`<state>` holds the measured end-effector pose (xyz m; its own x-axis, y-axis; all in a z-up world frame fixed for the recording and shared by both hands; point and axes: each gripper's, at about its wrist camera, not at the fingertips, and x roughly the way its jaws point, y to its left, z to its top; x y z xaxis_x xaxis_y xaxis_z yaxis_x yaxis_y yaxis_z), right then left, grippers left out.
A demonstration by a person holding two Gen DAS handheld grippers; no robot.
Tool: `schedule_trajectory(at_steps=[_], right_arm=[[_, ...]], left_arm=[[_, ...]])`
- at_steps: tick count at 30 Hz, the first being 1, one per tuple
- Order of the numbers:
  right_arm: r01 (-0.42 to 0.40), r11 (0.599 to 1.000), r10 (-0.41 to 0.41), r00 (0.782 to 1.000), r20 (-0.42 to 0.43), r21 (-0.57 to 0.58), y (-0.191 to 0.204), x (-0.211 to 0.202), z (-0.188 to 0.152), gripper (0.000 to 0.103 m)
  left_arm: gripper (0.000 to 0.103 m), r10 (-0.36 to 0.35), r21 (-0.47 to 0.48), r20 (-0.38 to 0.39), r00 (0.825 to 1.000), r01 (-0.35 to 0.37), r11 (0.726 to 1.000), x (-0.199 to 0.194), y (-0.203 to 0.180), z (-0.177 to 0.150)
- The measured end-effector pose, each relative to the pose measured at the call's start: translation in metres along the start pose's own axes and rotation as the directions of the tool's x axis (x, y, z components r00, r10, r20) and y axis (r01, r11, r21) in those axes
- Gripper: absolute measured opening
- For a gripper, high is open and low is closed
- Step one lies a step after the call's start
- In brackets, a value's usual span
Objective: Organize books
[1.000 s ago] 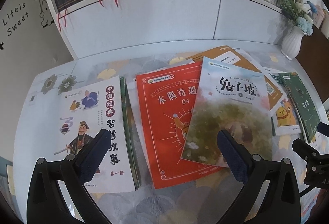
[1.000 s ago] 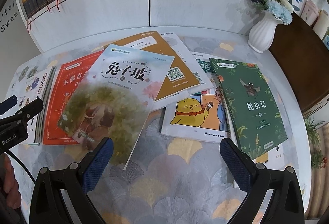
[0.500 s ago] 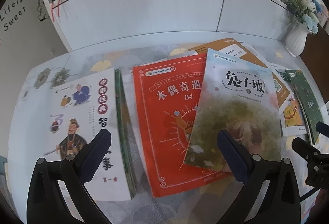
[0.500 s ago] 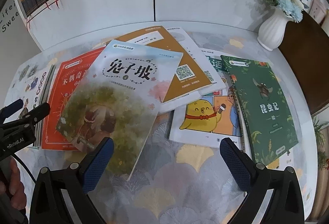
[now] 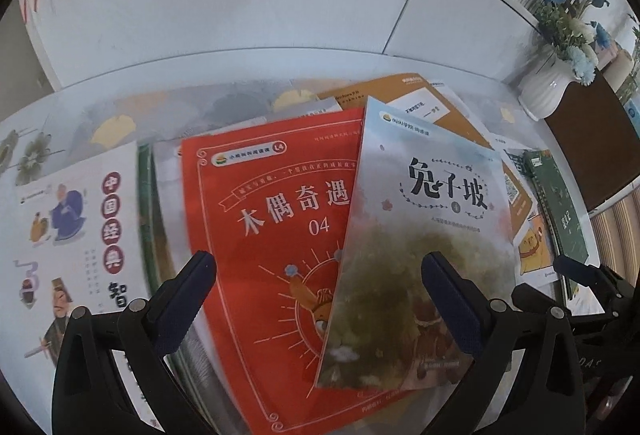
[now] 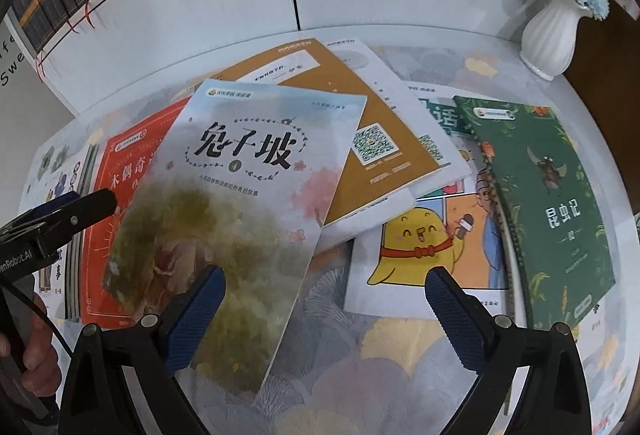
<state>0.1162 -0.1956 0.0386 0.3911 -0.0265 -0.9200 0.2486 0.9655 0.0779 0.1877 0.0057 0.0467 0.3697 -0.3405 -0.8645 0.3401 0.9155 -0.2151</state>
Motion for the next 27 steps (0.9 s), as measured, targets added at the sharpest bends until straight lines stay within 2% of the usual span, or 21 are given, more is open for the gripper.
schedule_trajectory(at_steps=[3,10,16,21,24,27], right_arm=[[-0.001,1.0,0.001,1.0,-0.009,-0.011,0.002,0.005,-0.001,0.097],[-0.03,0.999,0.029,0.999,-0.033,-0.011,0.003,0.017,-0.001,0.083],[-0.023,1.0,0.023,1.0,-0.019,-0.014,0.005,0.011,0.0,0.083],[-0.055,0.995,0.058,0.997,0.04,-0.087,0.028,-0.008,0.004,0.083],[-0.129,0.981,0.135,0.99,0.029,-0.147,0.062,-0.012,0.006,0.083],[-0.229,0.947,0.234,0.972,-0.007,-0.223,0.112,-0.013,0.001,0.083]], left_arm=[[0.101,0.004,0.002,-0.006,1.0,-0.004,1.0,0.004,-0.001,-0.001],[0.085,-0.006,0.033,-0.039,0.999,0.007,0.999,0.014,-0.007,-0.005],[0.084,0.049,0.029,-0.014,0.999,-0.048,0.998,0.0,0.0,-0.011],[0.086,0.143,-0.063,0.03,0.989,-0.141,0.988,-0.045,0.047,-0.028],[0.086,0.232,-0.125,0.034,0.972,-0.226,0.966,-0.075,0.087,-0.048],[0.087,0.323,-0.213,0.026,0.946,-0.311,0.926,-0.104,0.137,-0.073]])
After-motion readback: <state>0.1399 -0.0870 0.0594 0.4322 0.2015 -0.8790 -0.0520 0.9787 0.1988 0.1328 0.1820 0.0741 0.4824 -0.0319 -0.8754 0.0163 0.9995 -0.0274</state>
